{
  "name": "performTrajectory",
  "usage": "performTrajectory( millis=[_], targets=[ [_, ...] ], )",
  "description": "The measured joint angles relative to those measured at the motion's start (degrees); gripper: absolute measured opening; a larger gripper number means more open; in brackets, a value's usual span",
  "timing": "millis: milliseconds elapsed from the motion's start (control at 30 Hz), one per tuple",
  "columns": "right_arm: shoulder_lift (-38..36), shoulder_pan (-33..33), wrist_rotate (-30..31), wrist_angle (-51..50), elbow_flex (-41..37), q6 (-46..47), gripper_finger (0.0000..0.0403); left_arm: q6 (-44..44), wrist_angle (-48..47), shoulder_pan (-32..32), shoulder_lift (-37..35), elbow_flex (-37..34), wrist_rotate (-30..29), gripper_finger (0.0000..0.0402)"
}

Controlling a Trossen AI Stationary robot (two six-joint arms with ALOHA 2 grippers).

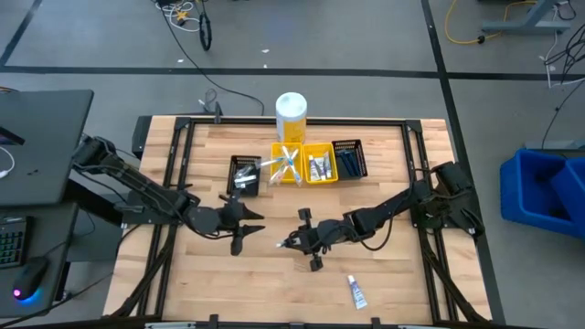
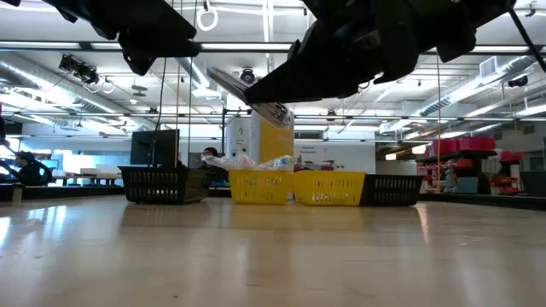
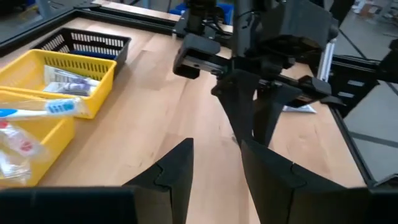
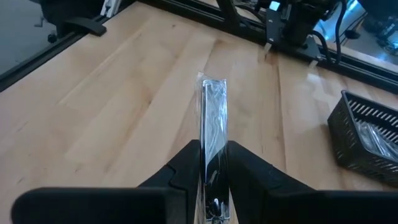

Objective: Pick & Place Travel size toiletries
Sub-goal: Put the silver nail cutter into the left black bin

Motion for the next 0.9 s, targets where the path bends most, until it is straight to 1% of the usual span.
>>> performTrajectory(
  millis=[267,367,667,900],
  targets=[
    [0.0,-0.89,0.01,-0.01,0.0,2.63,0.0079,0.03,-1.68,1.35,0.0,0.0,-0.01,0.0191],
    [0.0,-1.38,0.35,0.19,0.0,3.93,0.0079,-0.06,-3.18,1.35,0.0,0.0,-0.04,0.0202],
    [-0.07,-2.29,0.13,3.26,0.0,4.92,0.0079,-0.76,-4.3,1.35,0.0,0.0,-0.41,0.02],
    [-0.09,-2.45,0.07,3.68,0.0,5.44,0.0079,-0.89,-4.3,1.35,0.0,0.0,-1.26,0.0205]
  ],
)
